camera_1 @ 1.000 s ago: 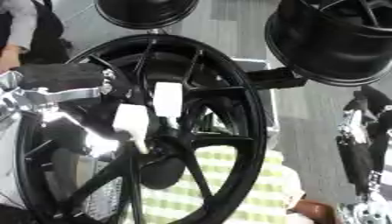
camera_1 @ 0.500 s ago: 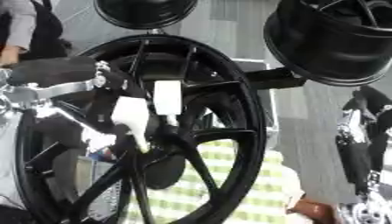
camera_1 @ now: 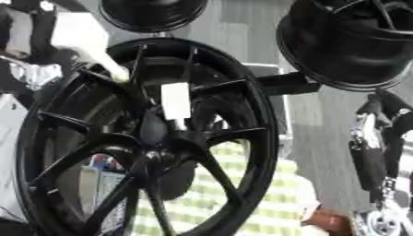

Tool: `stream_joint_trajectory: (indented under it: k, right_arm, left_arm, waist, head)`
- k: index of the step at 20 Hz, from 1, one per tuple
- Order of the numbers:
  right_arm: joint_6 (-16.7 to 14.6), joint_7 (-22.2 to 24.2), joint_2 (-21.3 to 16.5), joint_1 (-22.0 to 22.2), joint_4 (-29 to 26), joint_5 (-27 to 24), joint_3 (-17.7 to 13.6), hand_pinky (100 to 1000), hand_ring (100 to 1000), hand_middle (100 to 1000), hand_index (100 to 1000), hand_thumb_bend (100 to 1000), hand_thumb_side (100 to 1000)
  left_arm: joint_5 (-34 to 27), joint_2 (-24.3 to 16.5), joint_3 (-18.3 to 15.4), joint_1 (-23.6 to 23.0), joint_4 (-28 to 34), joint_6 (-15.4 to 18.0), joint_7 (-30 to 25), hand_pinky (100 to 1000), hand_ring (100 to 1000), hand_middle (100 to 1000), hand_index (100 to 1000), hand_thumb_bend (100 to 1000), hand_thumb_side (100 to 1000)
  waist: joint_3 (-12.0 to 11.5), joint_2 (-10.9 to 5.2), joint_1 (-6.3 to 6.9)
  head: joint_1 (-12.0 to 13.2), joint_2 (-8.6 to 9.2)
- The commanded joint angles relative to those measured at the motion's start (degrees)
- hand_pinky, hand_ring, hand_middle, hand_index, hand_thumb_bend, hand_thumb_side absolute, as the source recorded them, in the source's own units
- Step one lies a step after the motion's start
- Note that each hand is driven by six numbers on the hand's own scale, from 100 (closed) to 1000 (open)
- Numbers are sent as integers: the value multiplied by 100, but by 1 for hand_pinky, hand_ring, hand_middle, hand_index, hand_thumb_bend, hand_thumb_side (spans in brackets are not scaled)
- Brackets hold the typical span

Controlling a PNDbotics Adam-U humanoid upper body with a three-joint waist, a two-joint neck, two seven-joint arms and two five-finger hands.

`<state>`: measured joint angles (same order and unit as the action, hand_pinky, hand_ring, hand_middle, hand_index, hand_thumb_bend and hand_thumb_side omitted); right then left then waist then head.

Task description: Pull the pin out of the wheel hub.

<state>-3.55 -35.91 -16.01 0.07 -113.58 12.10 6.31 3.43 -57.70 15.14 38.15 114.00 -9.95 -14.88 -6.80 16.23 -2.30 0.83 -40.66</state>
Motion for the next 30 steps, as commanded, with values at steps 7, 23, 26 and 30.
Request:
stream_joint_trajectory:
  k: [7, 23, 26, 30]
  right_arm:
    - [-8, -124, -111, -8, -101, 115, -140, 689, 811, 698, 789, 100, 641]
    - [-7, -163, -99, -36, -101, 89, -171, 687, 810, 696, 788, 100, 642]
    - [-9, -155, -87, -44, -101, 78, -167, 688, 810, 696, 788, 100, 641]
    - [-14, -166, -70, -39, -101, 84, -180, 687, 809, 695, 788, 100, 642]
  left_arm:
    - [-394, -595, -1805, -1495, 1, -910, 1464, 530, 346, 306, 450, 100, 307]
    - [169, -394, -1999, -1748, -2114, -746, 1730, 529, 368, 327, 468, 100, 277]
    - [454, -316, -1871, -1737, -2488, -726, 1635, 537, 393, 353, 491, 100, 268]
    - [799, -194, -1811, -1661, -3045, -829, 1681, 639, 516, 499, 632, 100, 270]
  waist:
    - [-125, -99, -53]
    - [-103, -117, -105]
    - [-73, -112, -120]
    - [-43, -110, -126]
  head:
    - [-131, 149]
    - [-120, 253]
    - [-107, 279]
    - [-85, 286]
